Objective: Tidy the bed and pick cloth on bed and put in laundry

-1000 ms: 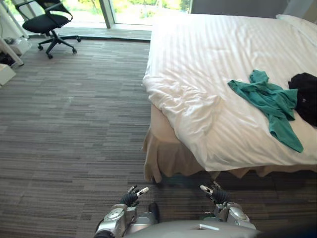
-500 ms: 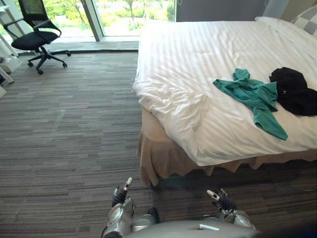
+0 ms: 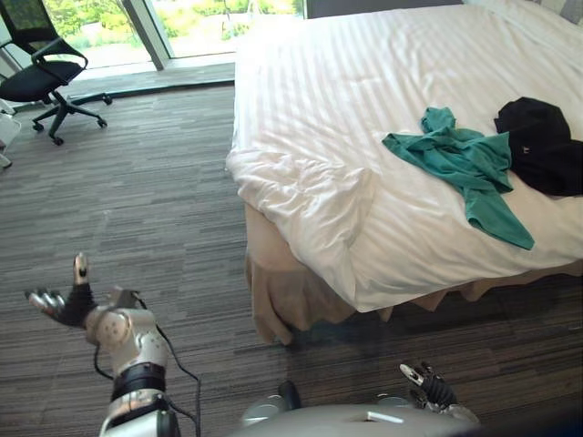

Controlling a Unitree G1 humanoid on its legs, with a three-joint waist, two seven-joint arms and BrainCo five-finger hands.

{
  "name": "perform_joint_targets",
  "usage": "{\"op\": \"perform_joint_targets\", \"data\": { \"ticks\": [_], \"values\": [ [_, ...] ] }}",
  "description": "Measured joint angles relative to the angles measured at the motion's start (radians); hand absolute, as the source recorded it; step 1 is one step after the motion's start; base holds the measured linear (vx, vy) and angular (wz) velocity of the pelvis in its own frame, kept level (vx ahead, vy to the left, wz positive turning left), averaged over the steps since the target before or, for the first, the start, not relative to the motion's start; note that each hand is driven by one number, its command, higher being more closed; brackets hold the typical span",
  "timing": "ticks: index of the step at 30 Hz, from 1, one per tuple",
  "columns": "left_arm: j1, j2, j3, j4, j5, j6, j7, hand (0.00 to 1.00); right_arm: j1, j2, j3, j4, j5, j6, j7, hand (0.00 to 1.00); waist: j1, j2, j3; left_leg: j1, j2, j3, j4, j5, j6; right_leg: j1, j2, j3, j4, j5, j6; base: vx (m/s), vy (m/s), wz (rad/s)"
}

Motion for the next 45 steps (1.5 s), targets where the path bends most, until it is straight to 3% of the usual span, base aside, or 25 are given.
{"op": "perform_joint_targets", "data": {
  "ticks": [4,6,10,12,16,19,25,30,34,36,38,40,41,45],
  "values": [
    [-0.094,0.119,-0.094,-0.005,0.164,0.104,-0.17,0.0,0.005,0.001,-0.037,0.0,0.0,-0.018,0.01,0.0,-0.002,0.015,0.004,-0.012,0.0,0.002,0.001,0.0,0.0,-0.009,0.003,0.002,0.001,-0.001,-0.001,0.03,-0.017,0.01],
    [-0.173,0.202,-0.2,-0.036,0.269,0.162,-0.269,0.0,0.012,0.0,-0.064,-0.008,-0.001,-0.035,0.028,0.0,-0.016,0.025,0.002,-0.01,0.002,0.006,0.003,0.001,0.0,-0.011,0.006,0.004,0.008,-0.003,-0.005,0.03,-0.031,0.0],
    [-0.256,0.237,-0.307,-0.072,0.338,0.213,-0.362,0.0,0.017,-0.003,-0.087,-0.021,-0.001,-0.039,0.034,0.0,-0.039,0.044,-0.002,-0.007,0.002,0.03,0.006,0.001,-0.001,-0.026,0.002,0.031,0.025,-0.004,-0.007,0.03,-0.003,-0.13],
    [-0.317,0.24,-0.415,-0.071,0.413,0.273,-0.41,0.0,0.021,-0.003,-0.1,-0.026,-0.002,-0.038,0.043,0.0,-0.058,0.061,0.003,-0.009,0.004,0.037,0.006,0.001,-0.001,-0.038,0.003,0.037,0.037,-0.005,-0.008,0.0,-0.006,-0.13],
    [-0.39,0.239,-0.542,-0.028,0.453,0.353,-0.433,0.0,0.032,-0.002,-0.101,-0.033,-0.003,-0.036,0.049,0.0,-0.094,0.067,0.005,-0.011,0.007,0.06,0.006,0.008,-0.008,-0.06,0.006,0.069,0.052,-0.007,-0.012,-0.02,-0.01,-0.2],
    [-0.448,0.237,-0.563,0.036,0.487,0.407,-0.44,0.0,0.038,-0.005,-0.109,-0.039,-0.003,-0.023,0.048,0.0,-0.118,0.075,0.009,-0.012,0.014,0.083,0.006,0.013,-0.011,-0.086,0.01,0.09,0.071,-0.009,-0.016,-0.05,-0.016,-0.26],
    [-0.528,0.209,-0.594,0.097,0.555,0.473,-0.438,0.0,0.045,-0.023,-0.14,-0.069,-0.005,-0.003,0.051,0.0,-0.174,0.125,0.049,-0.05,0.022,0.091,0.006,0.038,-0.014,-0.155,0.011,0.113,0.123,-0.012,-0.021,-0.08,-0.002,-0.06],
    [-0.568,0.184,-0.628,0.128,0.57,0.52,-0.415,0.0,0.036,-0.057,-0.146,-0.116,-0.004,-0.004,0.066,0.0,-0.2,0.14,0.097,-0.102,0.033,0.108,0.002,0.055,-0.006,-0.255,0.007,0.133,0.206,-0.03,-0.031,-0.1,0.001,-0.09],
    [-0.632,0.155,-0.649,0.182,0.59,0.565,-0.396,0.0,-0.019,-0.084,-0.137,-0.159,0.009,-0.006,0.07,0.0,-0.22,0.126,0.17,-0.188,0.028,0.114,0.002,0.083,-0.003,-0.39,-0.013,0.145,0.314,-0.052,-0.032,-0.15,-0.021,0.04],
    [-0.639,0.132,-0.649,0.204,0.6,0.587,-0.395,0.0,-0.039,-0.094,-0.111,-0.203,0.042,-0.016,0.071,0.0,-0.216,0.106,0.208,-0.222,0.034,0.172,0.002,0.079,-0.007,-0.459,-0.022,0.166,0.358,-0.056,-0.034,-0.1,-0.026,-0.18],
    [-0.651,0.118,-0.647,0.204,0.609,0.61,-0.378,0.0,-0.038,-0.107,-0.083,-0.237,0.058,-0.017,0.071,0.0,-0.218,0.101,0.211,-0.243,0.04,0.257,0.003,0.079,-0.005,-0.492,-0.035,0.173,0.38,-0.056,-0.034,-0.01,-0.001,-0.05],
    [-0.676,0.102,-0.639,0.203,0.611,0.641,-0.375,0.0,-0.04,-0.112,-0.064,-0.27,0.079,-0.017,0.071,0.0,-0.212,0.088,0.221,-0.235,0.033,0.303,0.007,0.081,0.013,-0.505,-0.044,0.198,0.409,-0.063,-0.031,0.04,0.019,-0.08],
    [-0.676,0.1,-0.636,0.203,0.614,0.646,-0.376,1.0,-0.04,-0.11,-0.056,-0.278,0.082,-0.018,0.071,0.0,-0.21,0.086,0.223,-0.233,0.031,0.305,0.007,0.083,0.02,-0.506,-0.045,0.202,0.413,-0.064,-0.03,0.05,0.017,-0.11],
    [-0.699,0.072,-0.602,0.2,0.68,0.688,-0.382,1.0,-0.042,-0.103,-0.011,-0.335,0.095,-0.018,0.08,0.0,-0.186,0.08,0.226,-0.241,0.034,0.379,0.017,0.046,0.027,-0.531,-0.05,0.242,0.421,-0.067,-0.027,0.05,0.004,-0.12]
  ]
}}
